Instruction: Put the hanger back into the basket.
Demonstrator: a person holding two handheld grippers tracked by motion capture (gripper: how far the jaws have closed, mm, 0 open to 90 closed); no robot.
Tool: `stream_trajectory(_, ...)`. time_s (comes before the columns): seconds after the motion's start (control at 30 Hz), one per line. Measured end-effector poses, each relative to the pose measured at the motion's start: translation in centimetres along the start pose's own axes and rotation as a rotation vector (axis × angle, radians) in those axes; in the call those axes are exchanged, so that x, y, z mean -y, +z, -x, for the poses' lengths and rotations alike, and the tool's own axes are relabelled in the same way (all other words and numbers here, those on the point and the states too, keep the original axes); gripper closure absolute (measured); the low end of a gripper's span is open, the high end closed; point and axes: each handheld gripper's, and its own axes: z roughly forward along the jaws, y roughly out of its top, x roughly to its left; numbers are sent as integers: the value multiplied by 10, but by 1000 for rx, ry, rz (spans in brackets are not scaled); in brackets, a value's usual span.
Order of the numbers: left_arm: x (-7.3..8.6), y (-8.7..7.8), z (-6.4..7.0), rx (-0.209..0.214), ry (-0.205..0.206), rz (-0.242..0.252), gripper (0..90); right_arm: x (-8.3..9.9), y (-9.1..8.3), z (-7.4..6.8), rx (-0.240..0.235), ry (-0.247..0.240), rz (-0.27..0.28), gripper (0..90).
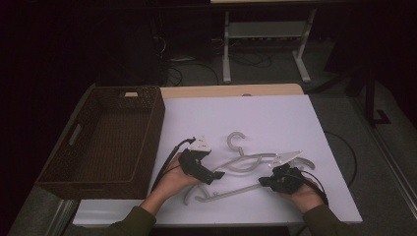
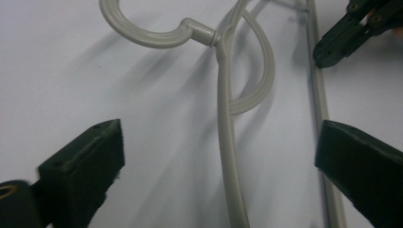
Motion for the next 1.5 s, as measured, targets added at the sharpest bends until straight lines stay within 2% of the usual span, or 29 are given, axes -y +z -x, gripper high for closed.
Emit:
stream_trajectory(0.17,-4,14,0,4,10,-40,89,0,0,0,0,0,1,899)
stream_trajectory(0.2,-5,19,-1,5,36,-75,156,0,0,0,0,0,-1,899)
stream_trajectory(0.23,-4,22,1,4,19,-75,156,0,0,0,0,0,-1,899)
stream_trajectory(0.27,-4,23,0,6,37,-91,166,0,0,0,-1,0,-2,899)
stream_trajectory(0.33,-4,26,0,13,32,-88,220,1,0,0,-1,0,-2,899)
stream_trajectory(0.4,-5,26,0,13,51,-103,268,1,0,1,-2,0,-2,899)
stream_trajectory(0.47,-6,27,1,9,52,-92,344,1,0,1,-2,-1,-2,899)
stream_trajectory(0.57,-8,29,2,7,71,-115,462,1,0,1,-1,0,-2,899)
stream_trajectory(0.9,-8,30,5,4,92,-131,660,1,-1,1,1,0,2,899)
stream_trajectory(1.17,-9,29,5,18,95,-137,787,1,-1,1,-1,0,4,899)
stream_trajectory(1.3,-9,29,6,12,93,-139,797,1,-2,1,2,-4,5,899)
stream_trajectory(1.5,-12,27,7,-1,61,-136,814,1,-2,0,6,-7,6,899)
